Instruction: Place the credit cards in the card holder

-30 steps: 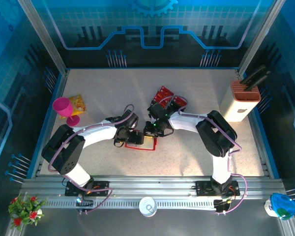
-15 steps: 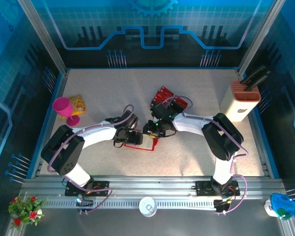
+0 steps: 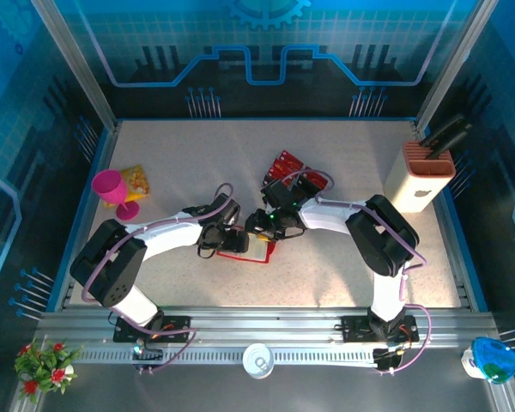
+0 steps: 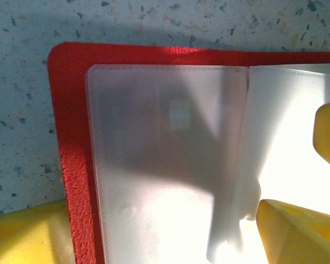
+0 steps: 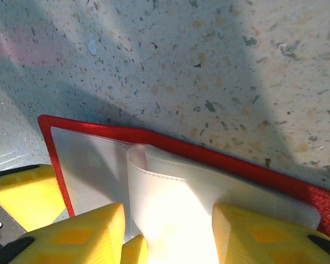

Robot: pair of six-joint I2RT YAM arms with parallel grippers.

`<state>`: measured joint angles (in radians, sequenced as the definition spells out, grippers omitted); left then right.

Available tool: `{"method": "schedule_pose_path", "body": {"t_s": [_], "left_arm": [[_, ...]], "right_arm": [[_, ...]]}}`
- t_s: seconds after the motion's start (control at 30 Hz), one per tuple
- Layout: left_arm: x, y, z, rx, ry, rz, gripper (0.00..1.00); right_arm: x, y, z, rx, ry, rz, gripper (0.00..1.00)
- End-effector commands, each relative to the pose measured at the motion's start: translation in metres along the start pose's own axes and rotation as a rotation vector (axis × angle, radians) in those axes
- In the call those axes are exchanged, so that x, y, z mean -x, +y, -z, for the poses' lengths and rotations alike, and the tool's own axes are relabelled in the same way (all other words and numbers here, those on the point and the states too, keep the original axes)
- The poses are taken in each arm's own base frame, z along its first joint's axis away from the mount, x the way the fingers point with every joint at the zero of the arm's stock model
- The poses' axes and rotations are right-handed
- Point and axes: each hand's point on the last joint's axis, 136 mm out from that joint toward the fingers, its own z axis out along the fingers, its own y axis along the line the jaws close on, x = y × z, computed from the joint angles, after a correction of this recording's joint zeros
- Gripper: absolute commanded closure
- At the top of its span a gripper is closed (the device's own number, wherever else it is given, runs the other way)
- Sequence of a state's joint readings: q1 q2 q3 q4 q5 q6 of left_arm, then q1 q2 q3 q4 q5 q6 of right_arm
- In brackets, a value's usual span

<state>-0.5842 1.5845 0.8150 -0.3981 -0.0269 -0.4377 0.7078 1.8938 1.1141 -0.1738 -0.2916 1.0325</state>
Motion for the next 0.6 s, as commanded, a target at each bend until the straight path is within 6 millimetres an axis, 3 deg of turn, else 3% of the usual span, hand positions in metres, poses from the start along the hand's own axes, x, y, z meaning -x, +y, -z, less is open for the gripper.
{"method": "schedule_pose_path", "body": {"t_s": [0.0,0.27,0.57], "left_arm": [[-0.023,0.004,-0.013,-0.002,0.076,-0.008,0.17],[-0.023,0.003,-0.014,-0.009,0.077,-0.006,0.18],[-0.022,0.001,-0.013,-0.014,0.073,-0.004,0.2]], "right_arm": [[-0.005,-0.007,-0.002,-0.015,0.007,-0.019,0.52],[-0.003,-0.008,0.022,-0.019,-0.058,-0.021,0.5],[-0.006,-0.014,0.009,-0.035,-0.029,-0.034,0.5]]}}
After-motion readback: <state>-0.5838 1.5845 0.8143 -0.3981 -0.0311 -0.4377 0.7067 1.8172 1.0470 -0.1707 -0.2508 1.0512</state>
